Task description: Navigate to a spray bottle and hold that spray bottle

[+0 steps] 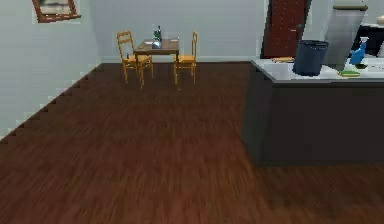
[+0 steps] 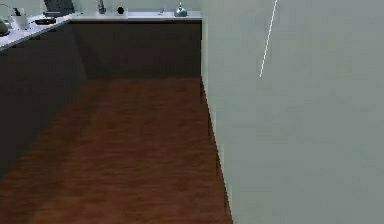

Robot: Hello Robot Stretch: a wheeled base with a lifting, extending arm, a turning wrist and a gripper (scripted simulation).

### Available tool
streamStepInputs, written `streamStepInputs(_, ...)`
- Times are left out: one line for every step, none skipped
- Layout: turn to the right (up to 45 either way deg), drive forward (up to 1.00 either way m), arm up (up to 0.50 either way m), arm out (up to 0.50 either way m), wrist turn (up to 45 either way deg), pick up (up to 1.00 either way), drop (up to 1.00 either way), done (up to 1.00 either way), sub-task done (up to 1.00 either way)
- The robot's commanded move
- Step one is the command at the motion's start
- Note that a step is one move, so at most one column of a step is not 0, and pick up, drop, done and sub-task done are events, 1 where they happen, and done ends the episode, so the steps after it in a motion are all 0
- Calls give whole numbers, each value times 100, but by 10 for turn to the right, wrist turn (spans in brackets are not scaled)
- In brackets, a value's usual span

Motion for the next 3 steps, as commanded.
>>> streamStepInputs(0, 25, 0, 0, 0, 0, 0, 0, 0)
streamStepInputs(450, 0, 0, 0, 0, 0, 0, 0, 0)
streamStepInputs(90, 0, 0, 0, 0, 0, 0, 0, 0)
